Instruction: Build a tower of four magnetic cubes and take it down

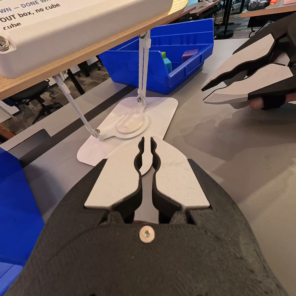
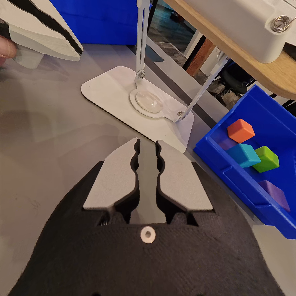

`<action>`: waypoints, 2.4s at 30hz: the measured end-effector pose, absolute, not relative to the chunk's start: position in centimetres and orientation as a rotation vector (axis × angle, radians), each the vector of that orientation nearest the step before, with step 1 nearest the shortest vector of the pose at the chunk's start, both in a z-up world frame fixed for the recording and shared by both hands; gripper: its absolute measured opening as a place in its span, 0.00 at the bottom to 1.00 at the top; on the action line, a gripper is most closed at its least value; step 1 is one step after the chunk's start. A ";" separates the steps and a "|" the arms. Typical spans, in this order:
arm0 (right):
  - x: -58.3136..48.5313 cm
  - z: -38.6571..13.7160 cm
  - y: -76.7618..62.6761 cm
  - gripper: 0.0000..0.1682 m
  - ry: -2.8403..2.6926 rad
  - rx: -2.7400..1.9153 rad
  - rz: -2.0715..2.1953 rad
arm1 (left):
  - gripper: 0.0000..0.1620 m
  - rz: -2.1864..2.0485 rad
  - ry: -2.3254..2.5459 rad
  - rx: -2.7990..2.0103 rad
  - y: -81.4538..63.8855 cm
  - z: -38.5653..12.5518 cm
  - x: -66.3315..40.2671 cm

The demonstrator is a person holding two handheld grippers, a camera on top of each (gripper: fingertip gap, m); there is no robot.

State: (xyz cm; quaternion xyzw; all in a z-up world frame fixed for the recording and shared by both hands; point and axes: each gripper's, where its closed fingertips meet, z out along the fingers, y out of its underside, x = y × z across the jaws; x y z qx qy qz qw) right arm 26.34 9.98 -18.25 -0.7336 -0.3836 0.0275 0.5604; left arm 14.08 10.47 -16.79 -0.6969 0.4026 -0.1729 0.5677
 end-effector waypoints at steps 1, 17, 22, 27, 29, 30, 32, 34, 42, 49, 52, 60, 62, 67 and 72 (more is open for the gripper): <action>26.3 -18.3 10.0 0.11 -0.905 -1.728 0.066 | 0.04 -0.405 0.947 -1.636 10.5 -16.8 14.1; 26.3 -18.3 9.9 0.11 -0.914 -1.725 0.070 | 0.05 -0.406 0.949 -1.636 10.5 -16.8 14.1; 26.6 -18.1 10.0 0.12 -0.904 -1.721 0.072 | 0.05 -0.395 0.954 -1.631 10.5 -16.8 14.1; 26.9 -18.0 10.2 0.12 -0.893 -1.724 0.076 | 0.05 -0.398 0.950 -1.630 10.5 -16.8 14.1; 26.9 -18.0 10.1 0.13 -0.894 -1.720 0.077 | 0.05 -0.397 0.951 -1.630 10.5 -16.8 14.1; 26.8 -17.9 10.1 0.13 -0.894 -1.718 0.078 | 0.05 -0.397 0.951 -1.629 10.5 -16.8 14.1; 26.9 -17.8 10.1 0.13 -0.893 -1.715 0.080 | 0.05 -0.399 0.951 -1.628 10.5 -16.7 14.1; 27.0 -17.8 10.1 0.14 -0.887 -1.713 0.081 | 0.06 -0.401 0.951 -1.629 10.5 -16.7 14.1; 28.9 -16.6 11.0 0.14 -0.815 -1.683 0.049 | 0.06 -0.388 0.956 -1.616 10.5 -16.6 14.1; 34.7 -13.0 13.0 0.28 -0.601 -1.578 0.040 | 0.10 -0.429 0.920 -1.531 9.2 -13.3 13.7; 38.3 -11.5 14.1 0.33 -0.507 -1.520 -0.046 | 0.13 -0.353 0.901 -1.484 9.3 -11.5 12.3; 47.6 -10.3 17.0 0.38 -0.259 -1.468 -0.246 | 0.16 -0.204 0.678 -1.400 10.8 -5.4 4.6; 49.2 -10.3 17.6 0.37 -0.225 -1.466 -0.272 | 0.15 -0.148 0.575 -1.383 11.5 -4.0 1.1; 51.9 -10.4 19.1 0.44 -0.155 -1.464 -0.326 | 0.19 -0.039 0.350 -1.421 13.7 -3.2 -8.0; 52.3 -10.3 19.9 0.45 -0.152 -1.463 -0.357 | 0.30 0.100 0.173 -1.428 14.9 -3.6 -15.5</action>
